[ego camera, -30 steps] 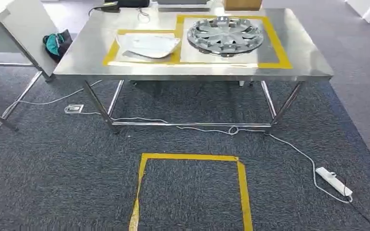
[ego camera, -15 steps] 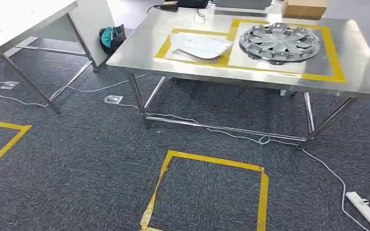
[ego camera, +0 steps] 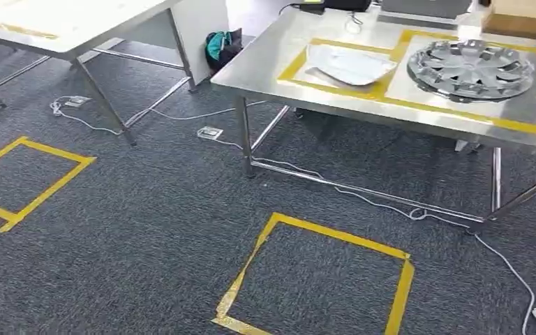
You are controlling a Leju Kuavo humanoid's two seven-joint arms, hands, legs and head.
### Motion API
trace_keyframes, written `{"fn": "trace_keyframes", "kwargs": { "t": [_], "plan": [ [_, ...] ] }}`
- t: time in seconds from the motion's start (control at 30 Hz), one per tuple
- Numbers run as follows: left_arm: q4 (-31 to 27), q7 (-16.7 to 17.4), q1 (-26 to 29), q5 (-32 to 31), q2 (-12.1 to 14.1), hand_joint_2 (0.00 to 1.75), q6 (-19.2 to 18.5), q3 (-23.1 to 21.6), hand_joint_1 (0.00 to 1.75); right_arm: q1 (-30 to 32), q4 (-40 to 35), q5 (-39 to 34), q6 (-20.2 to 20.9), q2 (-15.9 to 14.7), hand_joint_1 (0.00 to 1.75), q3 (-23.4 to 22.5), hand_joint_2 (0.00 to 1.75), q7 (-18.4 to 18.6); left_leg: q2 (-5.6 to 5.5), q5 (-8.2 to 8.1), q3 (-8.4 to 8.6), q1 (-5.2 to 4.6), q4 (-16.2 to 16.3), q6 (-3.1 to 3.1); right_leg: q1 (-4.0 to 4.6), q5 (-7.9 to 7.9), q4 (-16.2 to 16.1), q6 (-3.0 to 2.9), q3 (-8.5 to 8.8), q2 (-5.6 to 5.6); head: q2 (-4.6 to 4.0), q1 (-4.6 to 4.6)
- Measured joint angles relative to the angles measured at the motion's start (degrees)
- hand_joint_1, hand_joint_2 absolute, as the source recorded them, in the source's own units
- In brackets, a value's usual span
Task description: Take the parts from the cabinet and place them on the table.
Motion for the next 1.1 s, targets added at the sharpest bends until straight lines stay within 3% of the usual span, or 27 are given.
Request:
{"fn": "trace_keyframes", "kwargs": {
  "t": [0.07,0.1,0.13,0.17,0.23,0.27,0.3,0.33,0.37,0.4,0.43,0.47,0.57,0.6,0.63,0.67,0.7,0.77,0.8,0.83,0.9,0.93,0.97,1.0,1.1],
  "plan": [
    [0.2,0.0,0.2,0.0,0.0,0.0,0.0,0.2,0.0,-0.3,0.0,0.0,0.0,0.0,0.0,-0.1,0.0,0.0,-1.23,-0.06,-0.29,-0.26,0.1,0.61,-0.17,0.02,-0.2,0.38,0.61,-1.27,0.0,0.07],
    [0.3,0.0,0.2,0.0,0.0,0.0,0.0,0.3,0.0,-0.3,0.0,0.0,0.0,0.0,0.0,-0.1,0.0,0.0,-1.81,0.38,-0.12,0.09,-0.1,1.22,-0.42,-0.21,0.0,0.98,0.63,-0.73,0.0,-0.07],
    [0.3,0.0,0.3,0.0,0.0,0.0,0.0,0.4,0.0,-0.4,0.0,0.0,0.0,0.0,0.0,-0.1,0.0,0.0,-2.36,0.55,-0.3,0.25,-0.1,1.53,-0.53,-1.6,1.5,1.52,-0.21,3.04,0.0,0.28],
    [0.3,0.0,0.1,0.0,0.0,0.0,0.0,0.4,0.0,-0.4,0.0,0.0,0.0,0.0,0.0,-0.2,0.0,0.0,-2.88,0.73,-0.47,0.27,-0.1,1.93,-0.64,-3.83,4.7,1.55,-1.45,5.13,0.0,0.32],
    [0.5,0.0,-0.2,0.0,0.0,0.0,0.0,0.4,0.0,-0.1,0.0,0.0,0.0,0.0,0.0,-0.3,0.0,0.0,-4.53,0.96,-0.97,0.24,-0.1,2.24,-0.6,-8.56,14.6,1.62,-5.92,6.2,0.0,0.39],
    [0.5,0.0,-0.2,0.0,0.0,0.0,0.0,0.4,0.0,0.0,0.0,0.0,0.0,0.1,0.0,-0.3,0.0,0.0,-5.35,1.07,-1.08,0.2,-0.1,2.27,-0.6,-9.66,18.2,1.57,-7.58,6.24,0.0,0.37],
    [0.6,0.0,-0.1,0.0,0.0,0.0,0.0,0.4,0.0,0.0,0.0,0.0,0.0,0.1,0.0,-0.3,0.0,0.0,-6.15,1.15,-1.09,0.2,-0.1,2.24,-0.61,-9.15,18.7,1.54,-7.94,6.24,0.0,0.39],
    [0.7,0.0,0.0,0.0,0.0,0.0,0.0,0.4,0.0,0.0,0.0,0.0,0.0,0.1,0.0,-0.3,0.0,0.0,-7.01,1.23,-1.06,0.23,-0.1,2.12,-0.65,-7.18,16.5,1.45,-6.87,6.26,0.0,0.41],
    [0.7,0.0,0.1,0.0,0.0,0.0,0.0,0.5,0.0,0.0,0.0,0.0,0.0,0.1,0.0,-0.3,0.0,0.0,-7.88,1.31,-1.02,0.27,0.0,1.99,-0.75,-4.56,12.1,1.37,-4.82,6.43,0.0,0.39],
    [0.8,0.0,0.0,0.0,0.0,0.0,0.0,0.5,0.0,0.0,0.0,0.0,0.0,0.1,0.0,-0.3,0.0,0.0,-8.77,1.4,-0.99,0.32,0.0,1.83,-0.9,-1.69,6.3,1.27,-2.03,7.37,0.0,0.41],
    [0.8,0.0,0.0,0.0,0.0,0.0,0.0,0.5,0.0,0.1,0.0,0.0,0.0,0.1,0.0,-0.3,0.0,0.0,-9.46,1.48,-1.06,0.37,0.0,1.57,-1.22,-0.23,1.7,1.29,0.13,9.82,0.0,0.44],
    [0.8,0.0,-0.2,-0.1,0.0,0.0,0.0,0.5,0.0,0.0,0.0,0.0,0.1,0.2,0.0,-0.3,0.0,0.0,-10.04,1.52,-1.43,0.02,0.4,1.18,-1.51,-1.17,-0.1,1.26,0.75,11.93,0.0,0.37],
    [0.8,0.0,0.1,-0.1,0.1,0.0,0.0,0.5,0.0,-0.1,0.0,0.0,0.1,0.2,0.0,-0.3,0.0,0.0,-11.71,2.27,-2.08,0.63,0.0,-0.02,-0.87,-0.97,0.3,0.3,0.81,10.33,0.0,0.33],
    [0.9,0.0,0.2,-0.1,0.1,0.0,0.0,0.5,0.0,-0.2,0.0,0.0,0.1,0.2,0.0,-0.3,0.0,0.0,-12.48,2.48,-2.32,0.67,0.0,-0.39,-1.16,-0.55,0.0,-0.28,0.92,9.46,0.0,0.33],
    [0.9,0.0,0.3,-0.1,0.1,0.0,0.1,0.6,0.0,-0.3,-0.1,0.0,0.0,0.3,0.0,-0.4,0.0,0.0,-9.89,1.66,-2.61,0.54,0.8,-0.48,-1.22,-0.26,-0.2,-0.66,0.96,8.61,0.0,0.3],
    [0.9,0.0,0.2,-0.1,0.1,0.0,0.0,0.6,0.0,-0.2,-0.1,0.0,0.0,0.3,0.0,-0.4,0.0,0.0,-7.0,-0.45,-3.85,0.39,3.4,-0.74,-1.15,-0.19,-0.3,-1.06,0.89,8.01,0.0,-0.31],
    [0.9,0.0,-0.1,-0.1,0.1,0.0,0.0,0.6,0.0,-0.1,-0.1,0.0,0.0,0.3,0.0,-0.4,0.0,0.0,-5.7,-3.09,-5.95,0.42,7.9,-1.03,-1.03,-0.17,-0.3,-1.11,0.79,7.07,0.0,-0.37],
    [1.0,0.0,-0.3,-0.1,0.1,0.0,0.0,0.6,0.0,0.2,-0.1,0.0,0.0,0.3,0.0,-0.4,0.0,0.0,-5.06,-7.0,-10.18,0.49,17.1,-1.32,-0.9,-0.2,-0.3,-1.17,0.54,5.01,0.0,-0.39],
    [1.0,0.0,-0.2,-0.1,0.1,0.0,0.0,0.6,0.0,0.2,-0.1,0.0,0.0,0.3,0.0,-0.4,0.0,-0.1,-5.02,-7.03,-10.76,0.56,18.5,-1.41,-0.87,-0.2,-0.3,-1.17,0.48,4.23,0.0,-0.42],
    [1.0,-0.2,0.0,-0.4,0.1,0.0,0.1,0.6,0.0,0.2,-0.1,0.3,-0.7,0.3,0.0,-0.4,0.0,-1.2,-4.98,-5.84,-9.95,0.58,17.5,-1.4,-0.86,-0.2,-0.3,-1.16,0.49,3.49,0.0,-0.39],
    [1.0,-1.3,0.3,-1.9,0.1,0.0,-0.2,0.7,0.0,0.8,-2.3,0.8,-2.6,0.9,0.0,0.3,0.0,-6.9,-3.91,-1.24,-5.05,0.56,8.7,-1.14,-0.87,-0.31,-0.3,-1.01,0.68,2.05,0.0,-0.42],
    [1.0,-1.4,0.3,-2.4,0.1,0.0,-0.5,1.0,0.0,0.9,-3.5,0.6,-2.6,1.2,0.0,0.7,0.0,-8.1,-1.59,0.57,-1.97,0.52,3.5,-0.97,-0.78,-0.42,-0.2,-0.81,0.92,1.53,0.0,-0.42],
    [1.0,-1.6,0.1,-2.8,0.0,0.0,-0.8,1.3,0.0,1.1,-4.5,0.3,-2.7,1.3,0.0,1.1,0.0,-8.2,0.93,0.27,-0.5,0.17,0.5,-1.01,-0.2,-0.74,0.0,-0.36,0.7,0.99,0.0,-0.64],
    [1.0,-1.6,0.0,-3.0,-0.1,0.0,-1.0,1.4,0.0,1.2,-5.2,0.1,-2.7,1.4,0.0,1.4,0.0,-8.2,-0.08,0.33,-0.64,0.22,0.4,-0.13,-0.07,-1.01,0.1,-0.08,0.34,0.5,0.0,-0.61],
    [1.0,-1.8,0.5,-3.3,-0.2,0.0,-1.0,2.1,0.0,1.3,-7.0,-0.2,-2.7,1.7,0.0,2.3,0.0,-8.3,-2.09,0.29,-0.91,-0.04,0.4,0.83,-0.27,-1.24,-0.2,0.59,1.79,-1.43,0.0,-0.35]
  ]
}}
